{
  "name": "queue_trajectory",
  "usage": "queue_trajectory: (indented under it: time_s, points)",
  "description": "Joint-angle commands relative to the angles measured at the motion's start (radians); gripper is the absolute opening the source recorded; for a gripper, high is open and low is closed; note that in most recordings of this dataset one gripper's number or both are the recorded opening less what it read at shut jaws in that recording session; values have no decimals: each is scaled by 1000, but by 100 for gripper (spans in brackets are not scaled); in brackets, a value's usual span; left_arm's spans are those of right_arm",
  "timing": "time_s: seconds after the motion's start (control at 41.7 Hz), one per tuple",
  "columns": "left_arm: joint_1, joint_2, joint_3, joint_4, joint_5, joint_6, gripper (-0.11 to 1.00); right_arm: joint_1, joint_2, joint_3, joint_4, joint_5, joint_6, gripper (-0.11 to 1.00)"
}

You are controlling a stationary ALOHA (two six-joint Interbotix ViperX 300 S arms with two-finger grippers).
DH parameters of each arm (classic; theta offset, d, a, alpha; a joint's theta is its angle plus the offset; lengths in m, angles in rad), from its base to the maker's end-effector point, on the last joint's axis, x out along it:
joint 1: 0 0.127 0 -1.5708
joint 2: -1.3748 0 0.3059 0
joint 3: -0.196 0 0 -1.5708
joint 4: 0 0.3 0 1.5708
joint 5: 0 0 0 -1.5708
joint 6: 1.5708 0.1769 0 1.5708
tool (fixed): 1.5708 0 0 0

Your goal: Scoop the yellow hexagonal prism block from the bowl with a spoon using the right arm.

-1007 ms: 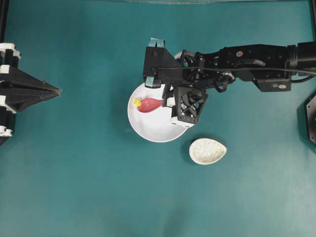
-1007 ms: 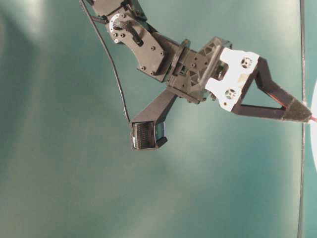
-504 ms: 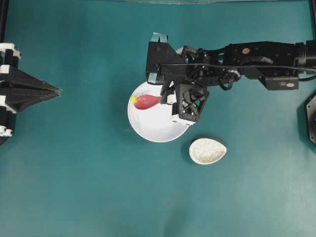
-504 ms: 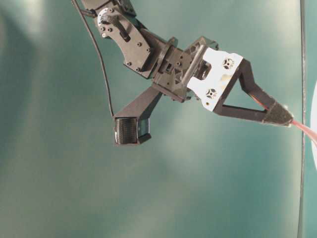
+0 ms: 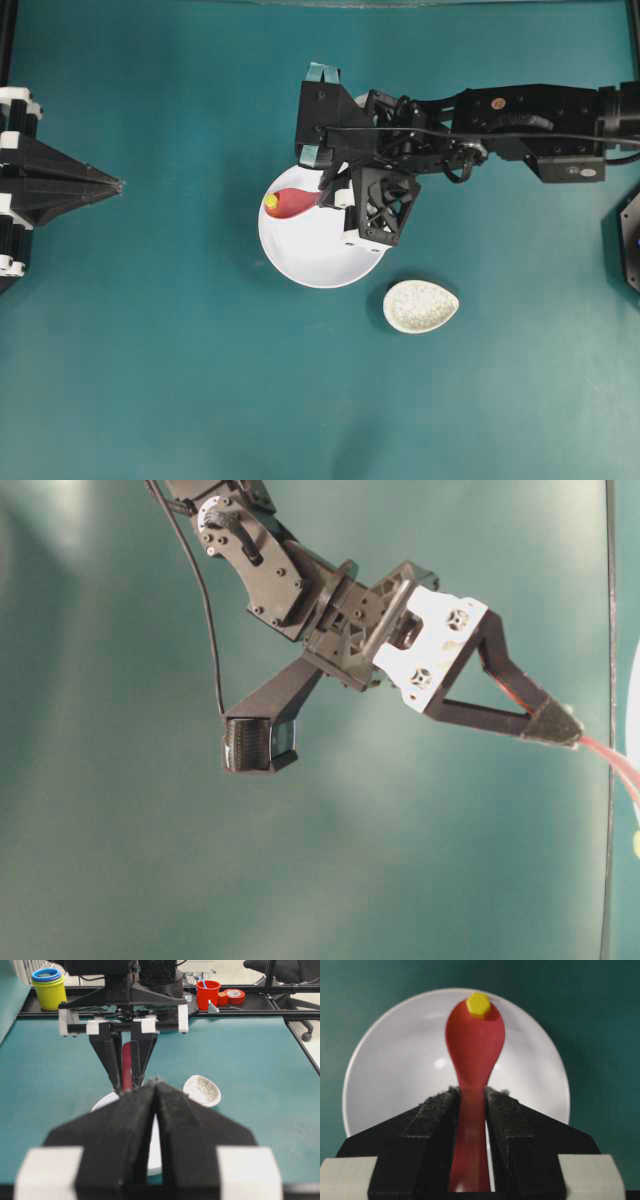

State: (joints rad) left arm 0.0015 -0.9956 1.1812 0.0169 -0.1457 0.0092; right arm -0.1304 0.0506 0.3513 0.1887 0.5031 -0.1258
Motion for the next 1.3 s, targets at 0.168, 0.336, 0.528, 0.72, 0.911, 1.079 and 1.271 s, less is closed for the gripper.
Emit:
queue_trajectory:
  time_s: [0.168, 0.336, 0.528, 0.72, 0.911, 1.079, 1.271]
  points:
    - [0, 9, -18, 3, -5, 0, 0, 2, -64, 15, -2, -35, 0, 23]
    - [0, 9, -18, 3, -5, 0, 0, 12, -110, 29, -2, -74, -6, 23]
    - [0, 9, -18, 3, -5, 0, 0, 44, -206, 97, -8, -213, -34, 23]
    - [0, 9, -18, 2, -6, 0, 0, 87, -321, 238, -11, -445, -61, 23]
    - [0, 9, -18, 3, -8, 0, 0, 104, -417, 353, -11, -589, -61, 23]
    - [2, 9, -18, 3, -9, 0, 0, 106, -434, 373, -12, -606, -61, 23]
    - [2, 9, -18, 3, -9, 0, 0, 106, -436, 376, -11, -598, -61, 23]
